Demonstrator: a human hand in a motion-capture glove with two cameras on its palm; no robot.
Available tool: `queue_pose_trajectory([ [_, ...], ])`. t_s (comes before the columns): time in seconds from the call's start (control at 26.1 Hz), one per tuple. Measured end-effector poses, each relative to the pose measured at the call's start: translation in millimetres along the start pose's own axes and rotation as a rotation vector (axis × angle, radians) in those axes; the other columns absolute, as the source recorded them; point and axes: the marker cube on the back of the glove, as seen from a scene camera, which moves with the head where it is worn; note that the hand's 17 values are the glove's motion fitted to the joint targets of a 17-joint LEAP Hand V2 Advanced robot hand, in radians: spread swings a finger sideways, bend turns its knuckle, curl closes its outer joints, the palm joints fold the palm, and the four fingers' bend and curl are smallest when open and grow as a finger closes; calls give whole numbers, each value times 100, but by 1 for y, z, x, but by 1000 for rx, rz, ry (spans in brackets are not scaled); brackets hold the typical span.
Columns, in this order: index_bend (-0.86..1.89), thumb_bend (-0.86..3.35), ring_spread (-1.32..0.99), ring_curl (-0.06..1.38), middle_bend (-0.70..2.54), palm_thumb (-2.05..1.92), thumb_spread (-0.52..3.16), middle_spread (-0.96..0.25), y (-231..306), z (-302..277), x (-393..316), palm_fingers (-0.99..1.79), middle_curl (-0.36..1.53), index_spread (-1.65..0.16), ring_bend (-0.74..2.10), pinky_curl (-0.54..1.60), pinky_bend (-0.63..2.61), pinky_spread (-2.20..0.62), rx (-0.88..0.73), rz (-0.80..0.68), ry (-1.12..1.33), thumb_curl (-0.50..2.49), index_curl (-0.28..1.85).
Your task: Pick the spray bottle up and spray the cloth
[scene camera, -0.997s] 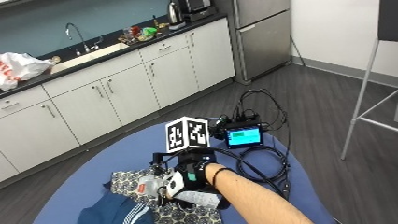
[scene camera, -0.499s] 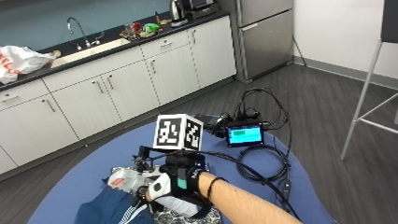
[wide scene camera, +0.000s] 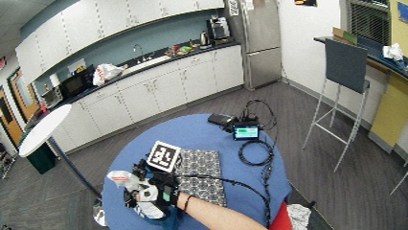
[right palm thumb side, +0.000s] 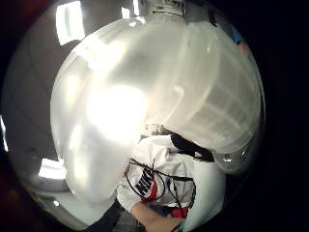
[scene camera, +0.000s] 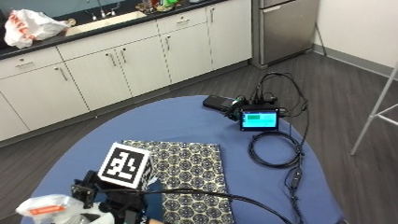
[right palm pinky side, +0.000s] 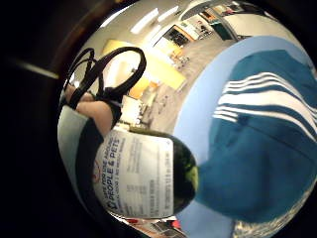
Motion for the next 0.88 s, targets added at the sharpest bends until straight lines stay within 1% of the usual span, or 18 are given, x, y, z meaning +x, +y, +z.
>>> queue_pose_trajectory([
  [0.27, 13, -2, -10, 39, 38, 95, 85, -9, -14, 38, 23, 113, 43, -21, 57, 33, 43, -4, -55, -54, -7, 59, 37],
  [0.58, 13, -2, -11, 39, 37, 96, 84, -11, -7, 49, 41, 112, 43, -23, 55, 32, 39, -3, -101, -48, -18, 60, 36],
  [0.77, 12, -3, -11, 39, 28, 95, 85, -11, 1, 53, 49, 96, 42, -26, 50, 33, 38, 0, -116, -3, -2, 60, 36],
  [0.88, 12, -3, -9, 37, 24, 92, 90, -10, 8, 50, 55, 81, 40, -27, 43, 34, 40, 2, -120, 33, 1, 58, 35],
])
